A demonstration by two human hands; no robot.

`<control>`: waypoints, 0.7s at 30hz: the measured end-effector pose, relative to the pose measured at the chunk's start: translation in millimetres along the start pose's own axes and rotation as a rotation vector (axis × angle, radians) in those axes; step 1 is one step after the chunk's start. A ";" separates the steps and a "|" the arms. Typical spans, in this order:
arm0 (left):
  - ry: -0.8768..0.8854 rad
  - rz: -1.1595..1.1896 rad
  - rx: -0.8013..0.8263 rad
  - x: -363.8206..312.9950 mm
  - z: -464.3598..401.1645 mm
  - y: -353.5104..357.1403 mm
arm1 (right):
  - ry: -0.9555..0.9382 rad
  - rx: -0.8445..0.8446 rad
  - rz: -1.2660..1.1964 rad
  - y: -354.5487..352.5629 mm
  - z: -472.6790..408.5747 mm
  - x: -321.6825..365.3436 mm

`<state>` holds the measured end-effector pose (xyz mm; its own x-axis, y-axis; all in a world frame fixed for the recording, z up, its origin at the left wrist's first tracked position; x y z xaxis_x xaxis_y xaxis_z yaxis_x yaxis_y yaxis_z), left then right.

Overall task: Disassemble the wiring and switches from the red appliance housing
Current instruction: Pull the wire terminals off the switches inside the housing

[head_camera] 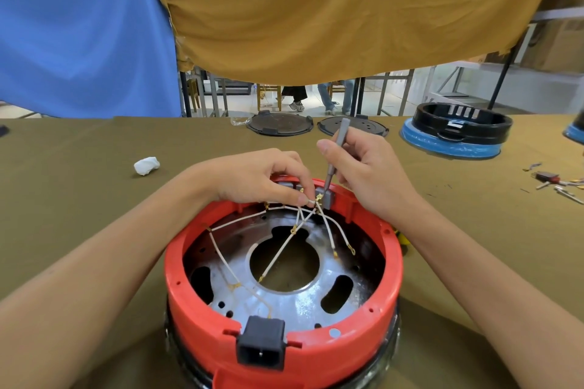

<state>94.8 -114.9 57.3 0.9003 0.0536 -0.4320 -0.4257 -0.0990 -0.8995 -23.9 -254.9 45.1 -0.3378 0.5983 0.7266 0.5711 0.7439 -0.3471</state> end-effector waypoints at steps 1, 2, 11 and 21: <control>0.002 0.006 -0.002 0.2 0.0 0.2 | 0.036 -0.005 -0.043 0.1 -1.2 -2.8; 0.002 0.012 -0.003 0.5 0.2 0.4 | 0.075 -0.014 -0.090 0.1 -2.2 -5.7; -0.019 0.014 0.016 0.2 0.2 0.0 | 0.267 -0.056 -0.286 2.0 -3.5 -17.0; -0.021 0.029 0.020 0.8 0.9 -0.4 | 0.161 -0.092 -0.305 0.6 1.9 -14.7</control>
<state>95.5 -114.0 57.3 0.8854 0.0721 -0.4592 -0.4537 -0.0806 -0.8875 -20.0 -262.6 33.1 -0.3851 0.2929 0.8751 0.5293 0.8469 -0.0506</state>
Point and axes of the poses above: each hand's wrist, its own z-axis away from the middle knuckle, its own y-axis out of the palm, x = y × z, the point moved 2 cm from there along -z, towards the middle knuckle, and after that the axes turned 8 degrees about -z, right-handed, at the moved point
